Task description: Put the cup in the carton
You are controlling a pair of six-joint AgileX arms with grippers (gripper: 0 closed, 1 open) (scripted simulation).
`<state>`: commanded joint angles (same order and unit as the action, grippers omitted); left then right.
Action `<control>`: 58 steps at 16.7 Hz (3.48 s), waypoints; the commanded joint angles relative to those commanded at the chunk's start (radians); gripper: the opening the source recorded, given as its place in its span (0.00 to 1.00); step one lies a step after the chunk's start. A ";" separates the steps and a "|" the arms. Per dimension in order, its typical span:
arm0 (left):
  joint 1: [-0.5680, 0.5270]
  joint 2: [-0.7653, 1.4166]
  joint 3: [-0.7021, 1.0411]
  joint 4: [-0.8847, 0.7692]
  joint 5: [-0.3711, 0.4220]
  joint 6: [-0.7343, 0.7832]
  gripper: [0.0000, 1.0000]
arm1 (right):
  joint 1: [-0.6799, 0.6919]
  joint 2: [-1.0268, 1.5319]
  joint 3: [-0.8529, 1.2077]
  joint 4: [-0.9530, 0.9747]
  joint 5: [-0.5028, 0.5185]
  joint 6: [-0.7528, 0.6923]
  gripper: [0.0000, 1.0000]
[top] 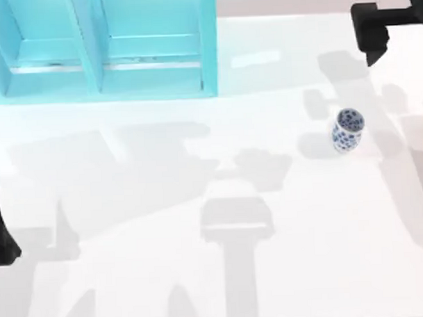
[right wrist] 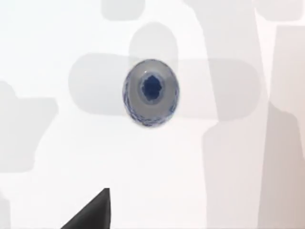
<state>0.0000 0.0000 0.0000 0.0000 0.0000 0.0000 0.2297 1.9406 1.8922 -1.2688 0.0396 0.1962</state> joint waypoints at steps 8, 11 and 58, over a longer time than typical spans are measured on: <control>0.000 0.000 0.000 0.000 0.000 0.000 1.00 | 0.001 0.392 0.392 -0.250 -0.035 0.054 1.00; 0.000 0.000 0.000 0.000 0.000 0.000 1.00 | 0.000 0.399 0.398 -0.254 -0.035 0.055 1.00; 0.000 0.000 0.000 0.000 0.000 0.000 1.00 | -0.023 0.349 0.045 0.132 -0.059 -0.032 0.00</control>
<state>0.0000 0.0000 0.0000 0.0000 0.0000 0.0000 0.2063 2.2896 1.9373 -1.1364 -0.0194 0.1642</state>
